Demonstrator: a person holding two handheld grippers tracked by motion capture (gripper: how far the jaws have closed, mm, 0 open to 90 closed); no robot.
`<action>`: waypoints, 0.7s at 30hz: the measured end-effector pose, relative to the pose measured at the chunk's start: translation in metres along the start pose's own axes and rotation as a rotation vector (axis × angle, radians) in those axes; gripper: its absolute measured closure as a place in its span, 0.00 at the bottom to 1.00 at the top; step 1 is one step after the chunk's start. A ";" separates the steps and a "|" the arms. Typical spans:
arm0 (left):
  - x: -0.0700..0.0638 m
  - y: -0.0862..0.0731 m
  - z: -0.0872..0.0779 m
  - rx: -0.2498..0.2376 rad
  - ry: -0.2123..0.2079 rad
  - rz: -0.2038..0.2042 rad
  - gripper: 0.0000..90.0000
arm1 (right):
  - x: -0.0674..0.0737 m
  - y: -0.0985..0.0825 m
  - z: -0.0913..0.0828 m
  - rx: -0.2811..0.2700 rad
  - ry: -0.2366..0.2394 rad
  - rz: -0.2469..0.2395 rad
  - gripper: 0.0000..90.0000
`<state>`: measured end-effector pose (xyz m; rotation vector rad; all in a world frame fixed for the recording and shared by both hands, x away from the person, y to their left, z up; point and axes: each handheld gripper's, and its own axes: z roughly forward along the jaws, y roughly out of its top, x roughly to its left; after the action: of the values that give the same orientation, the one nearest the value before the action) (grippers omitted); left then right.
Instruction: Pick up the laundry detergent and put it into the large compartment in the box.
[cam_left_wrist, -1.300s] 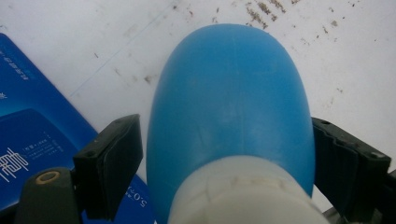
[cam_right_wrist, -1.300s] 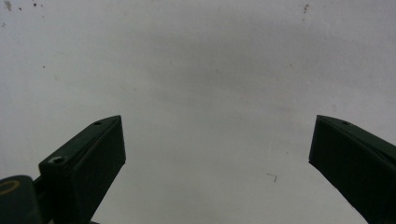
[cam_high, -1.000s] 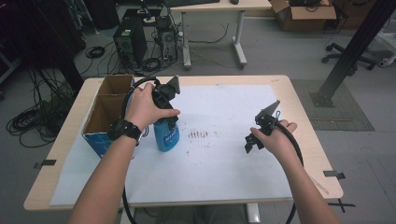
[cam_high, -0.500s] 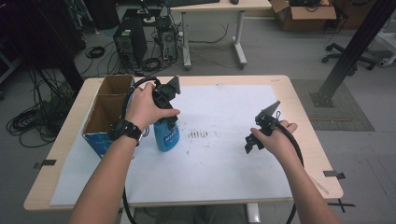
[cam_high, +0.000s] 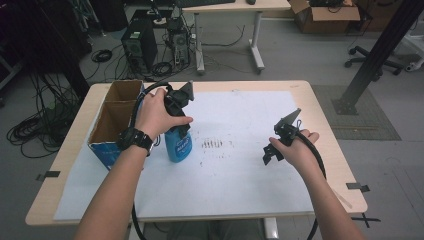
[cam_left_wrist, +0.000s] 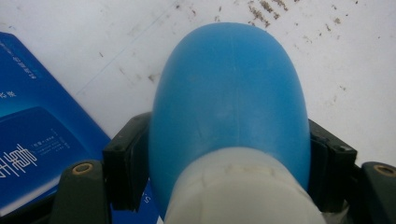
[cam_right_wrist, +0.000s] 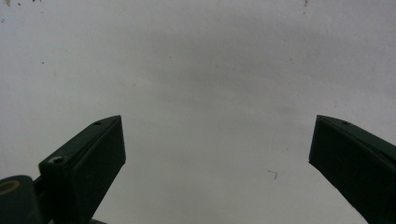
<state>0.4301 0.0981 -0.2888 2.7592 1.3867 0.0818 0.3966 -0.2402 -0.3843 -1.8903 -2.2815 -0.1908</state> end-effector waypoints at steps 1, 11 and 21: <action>0.000 0.000 0.000 0.001 0.003 0.003 0.34 | 0.000 0.000 0.000 0.000 -0.001 0.000 0.04; -0.001 0.000 0.000 -0.004 0.002 0.007 0.39 | 0.000 -0.001 0.000 -0.001 0.002 0.001 0.04; 0.000 0.001 0.000 0.002 0.002 0.012 0.41 | -0.001 -0.001 0.000 -0.003 0.002 -0.002 0.04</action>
<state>0.4308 0.0971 -0.2886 2.7699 1.3717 0.0830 0.3955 -0.2413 -0.3845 -1.8884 -2.2828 -0.1964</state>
